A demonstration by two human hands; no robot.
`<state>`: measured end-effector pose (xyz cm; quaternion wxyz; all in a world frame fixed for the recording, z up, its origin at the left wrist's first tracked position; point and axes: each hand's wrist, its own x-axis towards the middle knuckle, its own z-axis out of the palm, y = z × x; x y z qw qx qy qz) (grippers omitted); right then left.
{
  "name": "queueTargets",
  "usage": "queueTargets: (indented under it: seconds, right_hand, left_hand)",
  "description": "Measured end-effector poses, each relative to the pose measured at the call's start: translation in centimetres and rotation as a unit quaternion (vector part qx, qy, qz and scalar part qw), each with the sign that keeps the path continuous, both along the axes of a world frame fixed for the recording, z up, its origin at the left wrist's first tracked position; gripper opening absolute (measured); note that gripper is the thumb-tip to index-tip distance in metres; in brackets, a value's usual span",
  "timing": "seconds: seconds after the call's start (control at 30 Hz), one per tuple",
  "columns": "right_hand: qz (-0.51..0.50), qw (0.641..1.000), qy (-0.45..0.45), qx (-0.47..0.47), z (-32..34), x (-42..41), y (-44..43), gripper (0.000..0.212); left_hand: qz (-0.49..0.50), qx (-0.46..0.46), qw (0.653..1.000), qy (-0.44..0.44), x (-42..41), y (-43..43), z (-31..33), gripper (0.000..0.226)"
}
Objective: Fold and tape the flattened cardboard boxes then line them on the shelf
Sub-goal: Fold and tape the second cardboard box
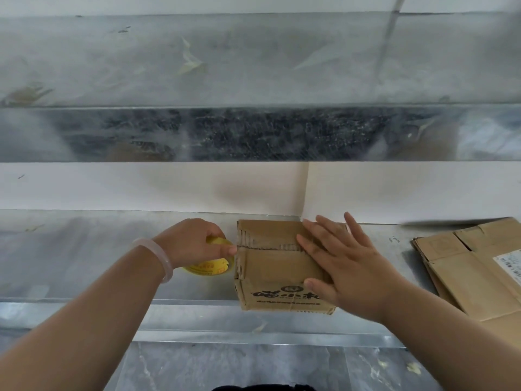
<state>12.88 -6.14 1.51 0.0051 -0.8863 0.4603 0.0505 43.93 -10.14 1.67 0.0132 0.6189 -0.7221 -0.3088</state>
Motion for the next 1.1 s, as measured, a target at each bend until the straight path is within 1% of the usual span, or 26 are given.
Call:
queueTargets:
  seconds: [0.07, 0.1, 0.17, 0.23, 0.3, 0.33, 0.37, 0.43, 0.5, 0.57, 0.7, 0.83, 0.87, 0.93, 1.0, 1.1]
  right_hand:
    - [-0.012, 1.000, -0.008, 0.015, -0.1, 1.2, 0.7, 0.078]
    - [-0.029, 0.998, -0.026, 0.039, 0.0, 1.9, 1.1, 0.084]
    - [-0.047, 0.995, -0.070, 0.047, -0.2, 2.9, 1.5, 0.092]
    - [-0.052, 0.995, -0.069, 0.039, -0.6, 3.6, 1.8, 0.089]
    - [-0.065, 0.995, -0.048, 0.057, -0.8, 4.0, 1.8, 0.081]
    - [-0.066, 0.996, -0.047, 0.036, -0.6, 4.0, 1.7, 0.079]
    - [-0.063, 0.996, -0.048, 0.029, -0.5, 4.1, 1.6, 0.078]
    - [-0.048, 0.996, -0.075, 0.026, -0.2, 4.3, 1.3, 0.081]
    - [-0.045, 0.996, -0.064, 0.048, -0.3, 4.5, 1.4, 0.088]
    - [-0.061, 0.995, -0.069, 0.035, -0.3, 5.2, 1.7, 0.092]
    - [-0.090, 0.995, -0.036, 0.028, -1.1, 5.3, 1.9, 0.083]
    - [-0.084, 0.996, -0.025, 0.005, -1.4, 5.2, 2.1, 0.080]
    - [-0.081, 0.996, -0.023, -0.004, -1.5, 5.1, 2.1, 0.081]
    - [-0.082, 0.996, -0.028, -0.020, -1.8, 4.9, 2.1, 0.081]
    - [-0.081, 0.996, -0.027, -0.032, -1.9, 4.9, 2.2, 0.080]
    - [-0.079, 0.996, -0.026, -0.042, -1.9, 4.9, 2.1, 0.079]
  left_hand:
    - [0.001, 0.002, 1.000, 0.004, 0.2, 0.0, -0.3, 0.093]
    - [0.002, 0.003, 1.000, 0.005, 0.2, 0.0, -0.5, 0.094]
    - [0.000, 0.001, 1.000, 0.008, 0.2, -0.1, -0.8, 0.091]
    - [-0.006, 0.003, 1.000, 0.009, 0.1, -0.1, -1.2, 0.081]
    - [-0.010, 0.005, 1.000, 0.009, 0.0, -0.1, -1.5, 0.060]
    - [-0.011, 0.006, 1.000, 0.012, 0.0, -0.1, -1.6, 0.056]
    - [-0.010, 0.009, 1.000, 0.017, -0.1, -0.1, -1.5, 0.060]
    - [-0.003, 0.011, 0.999, 0.036, -0.1, -0.1, -1.6, 0.077]
    - [0.007, 0.012, 0.999, 0.050, 0.1, -0.1, -1.7, 0.080]
    - [0.008, 0.014, 0.998, 0.058, 0.1, 0.0, -1.8, 0.079]
    - [0.025, 0.013, 0.996, 0.080, 0.0, 0.4, -2.1, 0.058]
    - [0.088, -0.041, 0.984, 0.152, 0.3, 1.6, -2.6, 0.025]
    - [0.097, -0.048, 0.978, 0.181, 0.4, 2.0, -2.7, 0.021]
    - [0.099, -0.059, 0.967, 0.228, 0.7, 2.9, -2.9, 0.022]
    - [0.084, -0.082, 0.969, 0.219, 1.1, 3.3, -2.9, 0.024]
    - [0.036, -0.136, 0.981, 0.133, 1.2, 2.9, -2.4, 0.031]
